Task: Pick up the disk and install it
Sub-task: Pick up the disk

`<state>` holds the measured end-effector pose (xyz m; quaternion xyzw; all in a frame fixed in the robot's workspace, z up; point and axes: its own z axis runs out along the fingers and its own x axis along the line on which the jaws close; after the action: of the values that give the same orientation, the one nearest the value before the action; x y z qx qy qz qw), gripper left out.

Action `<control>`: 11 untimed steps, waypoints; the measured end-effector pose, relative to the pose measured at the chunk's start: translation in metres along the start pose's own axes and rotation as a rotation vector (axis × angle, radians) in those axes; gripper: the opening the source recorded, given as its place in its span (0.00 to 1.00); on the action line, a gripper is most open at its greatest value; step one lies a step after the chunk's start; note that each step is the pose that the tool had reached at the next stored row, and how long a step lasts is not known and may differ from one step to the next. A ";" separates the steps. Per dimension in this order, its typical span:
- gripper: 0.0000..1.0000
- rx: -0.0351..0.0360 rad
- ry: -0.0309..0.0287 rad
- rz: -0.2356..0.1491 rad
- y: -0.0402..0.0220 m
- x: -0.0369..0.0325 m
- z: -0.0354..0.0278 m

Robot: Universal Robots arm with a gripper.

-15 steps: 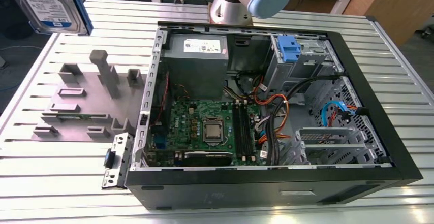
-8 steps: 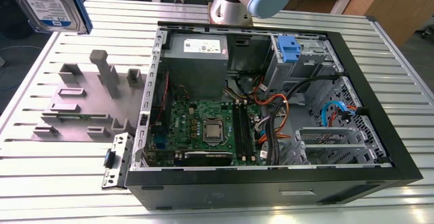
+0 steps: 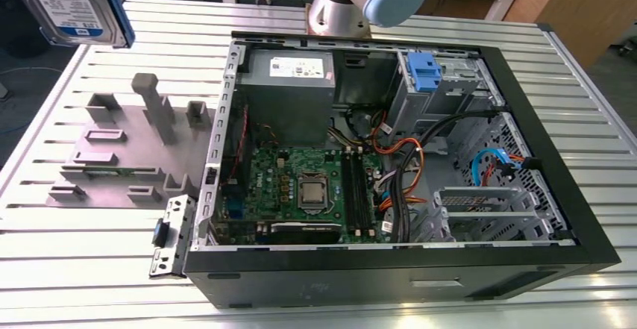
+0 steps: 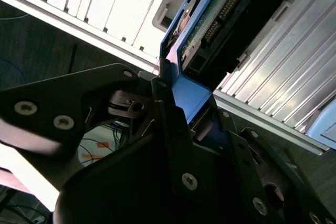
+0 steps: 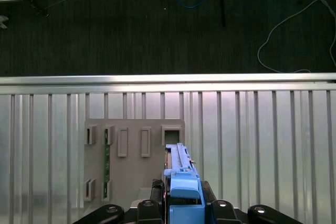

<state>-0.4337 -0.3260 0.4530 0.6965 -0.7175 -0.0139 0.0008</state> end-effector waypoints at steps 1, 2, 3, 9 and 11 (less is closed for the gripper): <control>0.36 0.0001 0.0000 0.000 0.0000 0.0000 -0.0006; 0.36 0.0000 -0.0001 0.000 0.0000 0.0000 -0.0012; 0.36 0.0000 -0.0001 0.000 0.0000 0.0000 -0.0018; 0.36 0.0000 -0.0001 0.000 0.0001 -0.0001 -0.0055; 0.36 0.0000 -0.0001 0.000 0.0001 -0.0001 -0.0068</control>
<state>-0.4337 -0.3260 0.4598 0.6965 -0.7175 -0.0140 0.0007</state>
